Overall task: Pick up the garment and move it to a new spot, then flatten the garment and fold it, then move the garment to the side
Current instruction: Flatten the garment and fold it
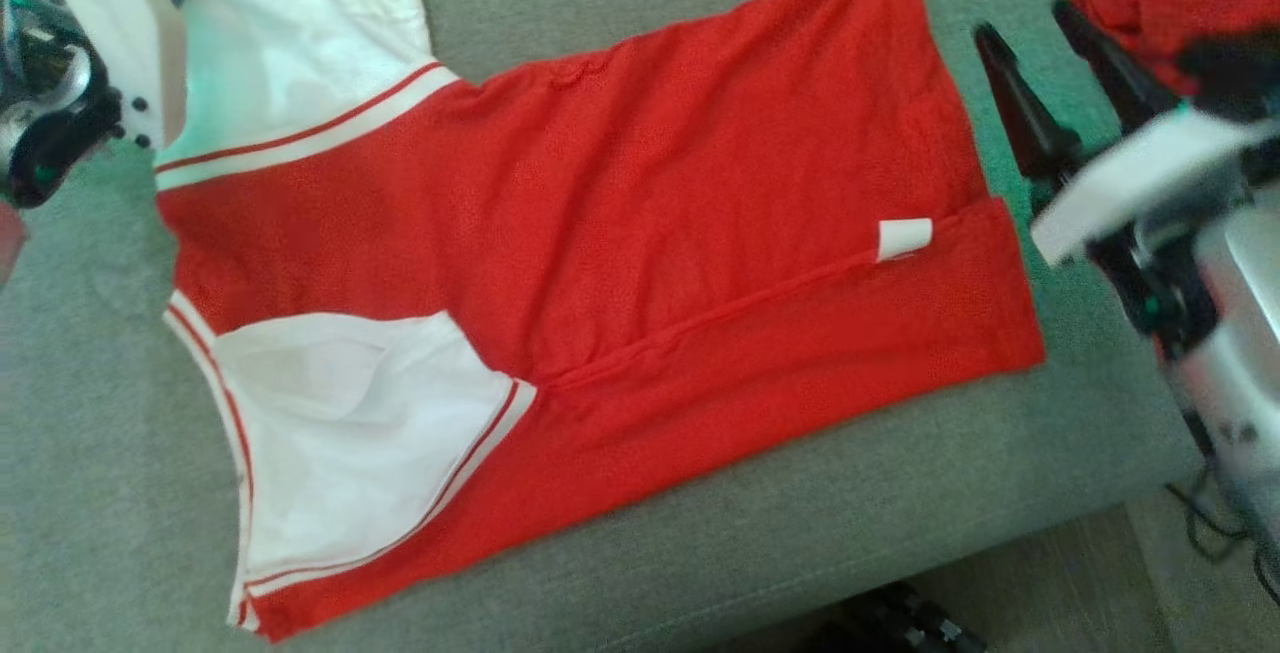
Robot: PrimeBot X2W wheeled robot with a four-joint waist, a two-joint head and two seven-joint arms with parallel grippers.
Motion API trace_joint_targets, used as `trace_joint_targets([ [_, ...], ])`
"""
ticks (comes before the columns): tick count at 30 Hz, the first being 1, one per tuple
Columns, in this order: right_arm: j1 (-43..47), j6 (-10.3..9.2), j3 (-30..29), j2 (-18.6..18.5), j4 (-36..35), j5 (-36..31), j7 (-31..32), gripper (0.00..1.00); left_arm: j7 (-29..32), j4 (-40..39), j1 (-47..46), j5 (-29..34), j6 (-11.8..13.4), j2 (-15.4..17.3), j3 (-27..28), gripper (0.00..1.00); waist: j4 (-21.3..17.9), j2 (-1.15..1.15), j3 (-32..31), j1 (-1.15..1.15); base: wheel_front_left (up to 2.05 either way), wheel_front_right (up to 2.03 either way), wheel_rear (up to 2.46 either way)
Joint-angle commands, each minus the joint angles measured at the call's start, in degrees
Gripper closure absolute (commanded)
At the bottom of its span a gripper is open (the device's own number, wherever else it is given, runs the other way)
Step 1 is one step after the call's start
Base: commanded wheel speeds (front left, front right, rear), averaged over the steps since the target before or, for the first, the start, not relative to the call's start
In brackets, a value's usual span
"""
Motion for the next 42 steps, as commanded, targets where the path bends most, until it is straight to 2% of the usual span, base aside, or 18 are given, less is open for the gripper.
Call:
trace_joint_targets([
  [1,-1.47,0.37,1.4,-0.11,0.19,0.67,2.26,0.0,-0.45,-1.87,-4.08,-0.32,0.1,2.63,1.72,1.0,0.98,0.0,-0.4,0.01,0.0,0.0,0.0],
  [5,-9.04,0.37,4.17,1.66,6.66,0.46,8.26,0.0,-0.85,-3.58,-5.72,-0.83,0.1,2.64,-0.14,1.0,2.72,0.0,0.0,0.01,0.0,0.0,0.0],
  [9,-14.98,0.37,5.84,3.53,14.02,-0.18,11.46,0.02,-1.26,-4.94,-7.43,-1.14,0.1,2.78,-1.92,1.0,4.18,0.0,0.76,0.01,0.0,0.0,0.0],
  [12,-18.04,0.37,7.02,4.57,18.37,-0.43,11.66,0.25,-1.54,-5.43,-8.38,-1.52,0.1,2.91,-3.05,1.0,4.8,0.0,1.25,0.01,0.0,0.0,0.0],
  [14,-19.52,0.37,7.9,5.05,20.92,-0.51,11.58,0.49,-1.78,-5.59,-8.91,-1.79,0.1,3.01,-3.74,1.0,5.06,0.0,1.49,0.01,0.0,0.0,0.0],
  [18,-21.49,0.37,9.69,5.54,24.59,-0.12,10.91,0.63,-2.39,-5.47,-9.64,-2.38,0.1,2.98,-4.94,1.0,5.43,0.0,1.79,0.01,0.0,0.0,0.0],
  [21,-22.61,0.37,10.9,5.6,26.29,0.3,9.58,0.82,-2.86,-5.09,-9.95,-2.88,0.1,3.09,-5.72,1.0,5.52,0.0,1.79,0.01,0.0,0.0,0.0],
  [23,-23.16,0.37,11.76,5.53,26.98,0.86,8.73,1.0,-3.31,-4.77,-10.14,-3.17,0.1,3.22,-6.21,1.0,5.59,0.0,1.72,0.01,0.0,0.0,0.0],
  [31,-25.38,0.37,14.4,4.42,28.6,3.72,5.17,1.0,-7.87,-4.32,-11.74,-2.88,0.1,3.59,-7.79,1.0,6.2,0.0,1.61,0.01,0.0,0.0,0.0],
  [38,-28.25,0.37,13.55,2.98,29.85,5.85,-1.88,1.0,-18.8,-2.79,-15.36,0.77,0.1,3.17,-7.18,1.0,7.22,0.0,1.3,0.01,0.0,0.0,0.0],
  [42,-28.57,0.37,13.32,1.97,29.93,6.62,-4.26,1.0,-21.52,-2.53,-15.82,1.07,0.1,2.46,-7.74,1.0,8.08,0.0,0.53,0.01,0.0,0.0,0.0],
])
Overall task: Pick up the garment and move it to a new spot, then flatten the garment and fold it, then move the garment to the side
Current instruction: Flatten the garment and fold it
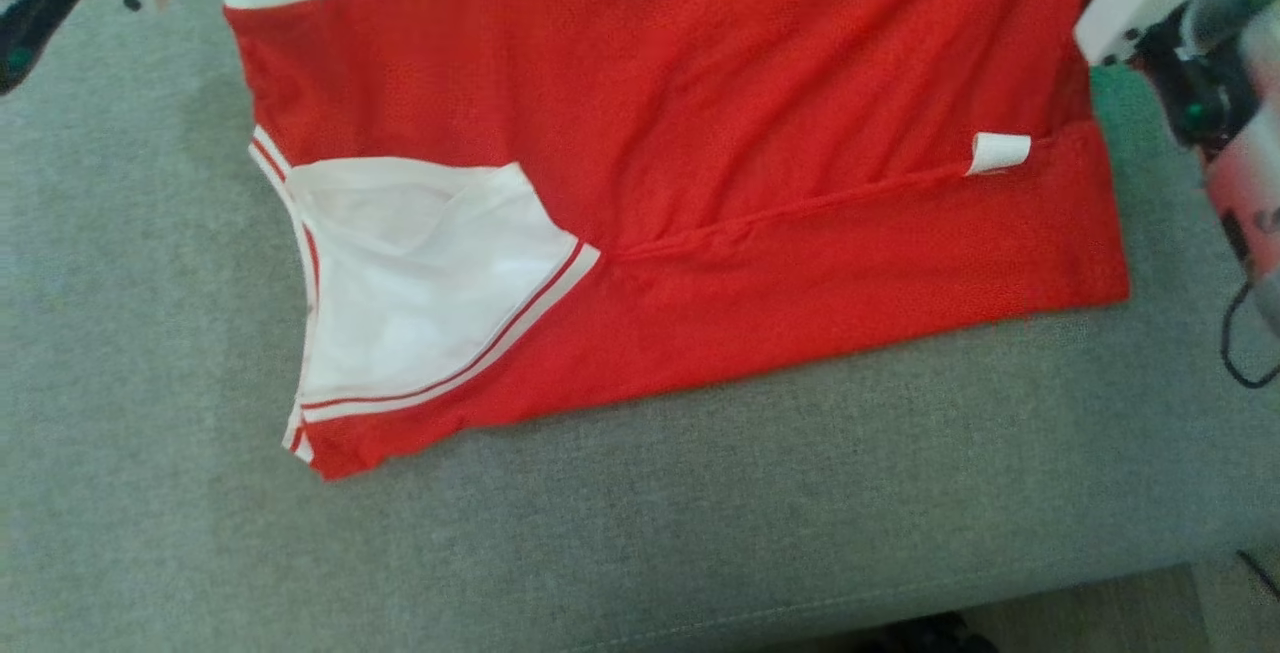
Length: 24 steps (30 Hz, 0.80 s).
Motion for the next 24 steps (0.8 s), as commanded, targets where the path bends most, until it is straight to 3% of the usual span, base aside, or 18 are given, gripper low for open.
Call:
trace_joint_targets([
  [1,-0.16,0.37,-0.29,-0.99,-1.06,0.59,-0.73,1.0,-0.42,-0.74,-2.91,0.18,0.1,2.0,2.54,1.0,0.42,0.0,-0.42,0.0,0.0,0.0,0.0],
  [12,8.88,0.37,-0.21,-6.27,-4.87,3.45,-4.25,1.0,-6.48,-8.49,6.46,-1.2,0.94,8.35,-0.49,1.0,3.27,0.0,-5.27,0.0,0.0,0.0,0.0],
  [24,23.6,0.37,-5.09,-9.88,-10.98,3.79,-5.33,1.0,-9.19,-24.07,23.14,-4.29,8.92,15.19,-3.66,1.0,6.02,0.0,-9.37,0.0,0.0,0.0,0.0],
])
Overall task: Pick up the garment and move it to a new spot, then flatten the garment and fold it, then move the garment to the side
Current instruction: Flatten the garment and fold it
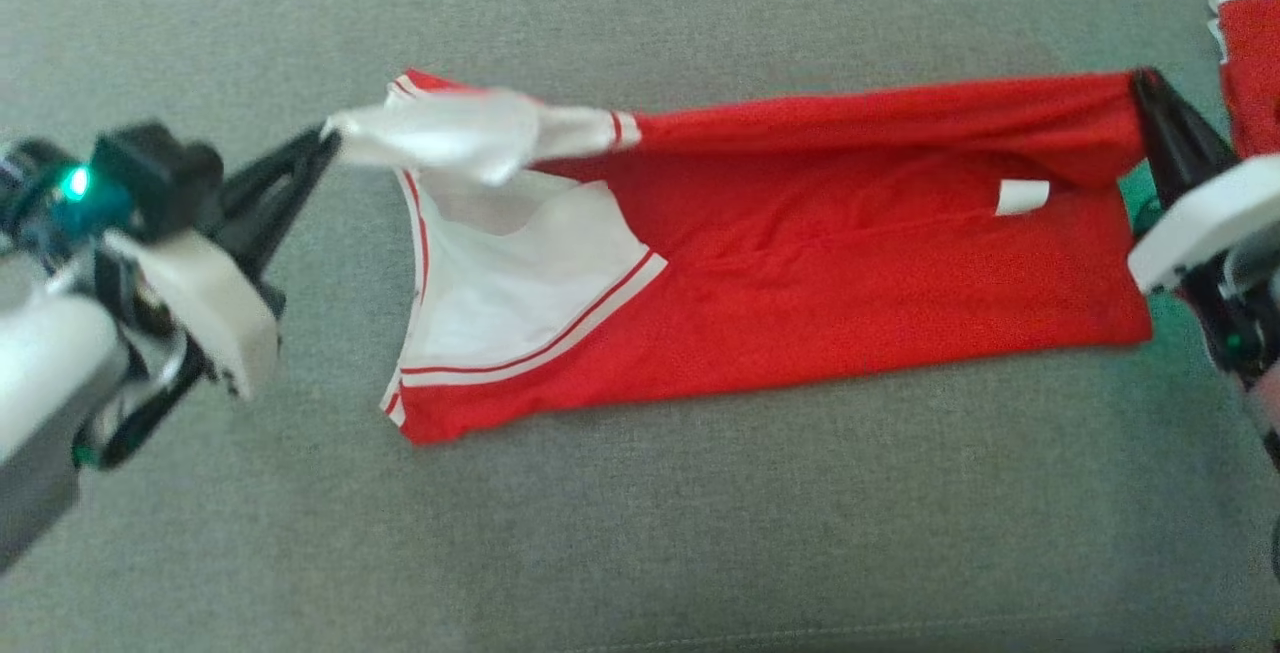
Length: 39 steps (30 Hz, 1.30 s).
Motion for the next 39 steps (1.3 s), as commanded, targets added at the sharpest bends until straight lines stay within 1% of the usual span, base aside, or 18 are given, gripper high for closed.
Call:
trace_joint_targets([
  [1,2.7,0.37,-1.02,-1.99,-2.19,0.01,-0.47,1.0,-0.97,-2.61,-0.28,-0.15,1.54,3.84,2.43,1.0,0.61,0.0,-0.74,0.01,0.0,0.0,0.0],
  [5,7.48,0.37,-3.84,-2.68,-4.98,-0.92,0.02,1.0,-2.06,-6.71,3.39,0.15,4.38,5.25,1.38,1.0,1.29,0.0,-1.77,0.01,0.0,0.0,0.0],
  [6,9.94,0.37,-5.59,-2.77,-6.28,-1.46,0.47,1.0,-2.35,-8.55,5.07,0.29,5.88,5.61,0.82,1.0,1.52,0.0,-2.19,0.01,0.0,0.0,0.0],
  [9,13.66,0.37,-8.38,-2.36,-8.05,-2.4,1.42,1.0,-2.52,-10.74,7.57,0.41,7.66,6.0,-0.11,1.0,1.72,0.0,-2.49,0.01,0.0,0.0,0.0],
  [14,18.74,0.37,-12.65,-0.55,-11.85,-4.47,3.08,1.0,-3.64,-11.9,11.51,-0.43,9.88,4.75,-1.05,1.0,1.86,0.0,-2.02,0.01,0.0,0.0,0.0],
  [15,19.52,0.37,-13.5,-0.03,-12.57,-4.95,3.42,1.0,-4.25,-11.64,12.01,-0.43,10.45,4.18,-1.05,0.95,1.86,0.0,-1.87,0.01,0.0,0.0,0.0],
  [16,20.23,0.37,-14.39,0.47,-13.24,-5.64,3.66,1.0,-4.98,-11.18,12.51,-0.56,11.08,3.45,-0.95,0.77,1.84,0.0,-1.78,0.01,0.0,0.0,0.0],
  [17,20.89,0.37,-15.48,1.1,-13.88,-6.3,3.67,0.52,-5.86,-10.6,12.95,-0.6,11.85,2.64,-0.76,0.48,1.83,0.0,-1.74,0.01,0.0,0.0,0.0],
  [18,20.89,0.37,-15.48,1.1,-13.88,-6.3,3.67,0.52,-5.86,-10.6,12.95,-0.6,11.85,2.64,-0.76,0.48,1.83,0.0,-1.74,0.01,0.0,0.0,0.0],
  [19,21.62,0.37,-16.48,1.83,-14.57,-6.9,3.78,0.0,-7.06,-9.87,13.36,-0.51,12.85,1.68,-0.44,0.0,1.83,0.0,-1.78,0.01,0.0,0.0,0.0],
  [22,24.3,0.37,-19.95,4.13,-16.92,-8.53,3.08,0.0,-11.66,-7.39,15.21,-0.64,16.28,-1.67,0.98,0.0,1.83,0.0,-2.53,0.01,0.0,0.0,0.0],
  [25,27.89,0.37,-24.28,6.35,-19.17,-10.16,1.35,0.0,-15.25,-5.08,17.92,-0.5,21.46,-5.71,3.84,0.0,2.18,0.0,-3.75,0.01,0.0,0.0,0.0],
  [27,30.38,0.37,-26.91,8.27,-20.87,-10.63,0.08,0.0,-16.18,-4.33,20.48,0.35,24.96,-8.59,6.65,0.0,2.48,0.0,-4.57,0.01,0.0,0.0,0.0],
  [30,33.2,0.37,-30.41,10.93,-22.3,-10.99,-0.21,0.0,-16.36,-5.8,25.17,5.14,28.64,-13.1,12.45,0.0,3.29,0.0,-5.62,0.01,0.0,0.0,0.0],
  [32,34.05,0.37,-32.75,12.54,-22.6,-11.07,0.01,0.0,-16.38,-7.16,29.09,9.38,30.11,-15.95,16.19,0.0,4.13,0.0,-6.21,0.01,0.0,0.0,0.0],
  [35,33.57,0.37,-36.14,14.18,-21.84,-11.97,0.33,0.0,-16.39,-8.88,34.86,15.19,31.17,-20.13,21.09,0.0,5.63,0.0,-7.01,0.01,0.0,0.0,0.0],
  [37,32.63,0.37,-38.43,14.98,-20.44,-12.83,0.68,0.0,-16.4,-9.69,38.06,18.48,30.84,-22.76,23.5,0.0,6.85,0.0,-7.53,0.01,0.0,0.0,0.0],
  [39,31.64,0.37,-40.73,15.59,-18.24,-13.88,1.46,0.0,-16.4,-10.03,40.59,21.09,29.7,-25.11,25.26,0.0,8.13,0.0,-8.08,0.01,0.0,0.0,0.0],
])
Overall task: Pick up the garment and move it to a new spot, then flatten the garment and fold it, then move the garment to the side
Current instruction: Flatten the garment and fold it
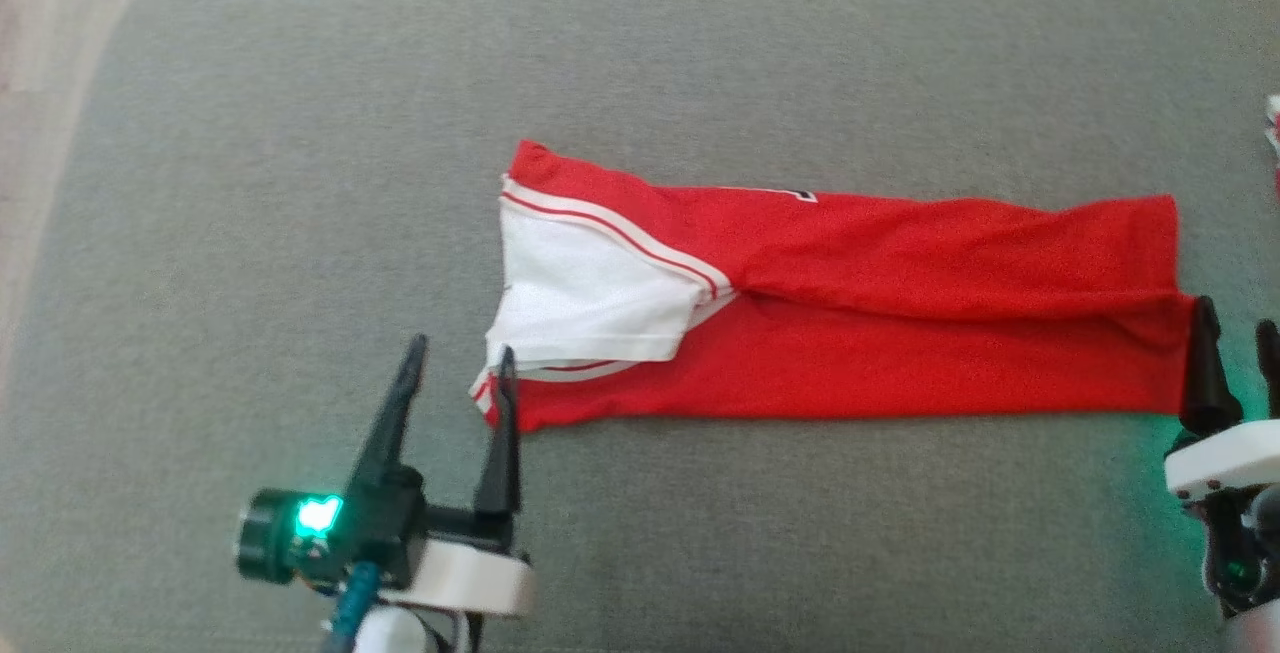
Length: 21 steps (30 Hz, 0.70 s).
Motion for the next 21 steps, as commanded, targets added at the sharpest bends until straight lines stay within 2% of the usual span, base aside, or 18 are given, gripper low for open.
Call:
trace_joint_targets([
  [1,-1.69,0.37,0.02,-0.41,-0.31,-0.83,0.49,0.0,-0.51,-1.72,-1.11,1.21,-0.62,0.11,2.94,0.0,1.67,0.0,-0.93,0.01,0.0,0.0,0.0],
  [7,-4.51,0.37,-3.81,0.91,7.82,-2.6,5.14,0.0,-0.52,-1.09,1.85,6.36,-4.59,-3.28,7.11,0.0,3.97,0.0,-1.72,0.01,0.0,0.0,0.0],
  [9,-5.44,0.37,-4.73,1.64,10.22,-2.99,6.49,0.09,-0.52,-1.0,2.41,7.57,-5.63,-3.89,8.53,0.0,4.29,0.0,-1.99,0.01,0.0,0.0,0.0],
  [10,-5.93,0.37,-5.14,2.02,11.29,-3.09,7.12,0.24,-0.52,-0.91,2.7,8.06,-6.13,-4.17,9.18,0.0,4.39,0.0,-2.16,0.01,0.0,0.0,0.0],
  [11,-6.38,0.37,-5.35,2.43,12.16,-3.22,7.71,0.45,-0.52,-0.86,2.97,8.56,-6.55,-4.46,9.82,0.0,4.45,0.0,-2.36,0.01,0.0,0.0,0.0],
  [13,-7.09,0.37,-5.35,3.18,12.88,-3.33,8.31,1.0,-0.52,-0.57,3.59,9.37,-7.42,-5.04,10.91,0.0,4.43,0.0,-2.77,0.01,0.0,0.0,0.0],
  [18,-8.2,0.37,-4.44,2.29,12.45,-2.08,6.74,1.0,-0.52,0.15,5.06,10.96,-9.34,-6.51,13.01,0.0,3.69,0.0,-3.58,0.01,0.0,0.0,0.0],
  [21,-8.75,0.37,-4.33,0.09,11.78,-1.42,6.06,1.0,-0.52,0.45,5.7,11.78,-10.61,-7.35,13.88,0.0,2.92,0.0,-3.78,0.01,0.0,0.0,0.0],
])
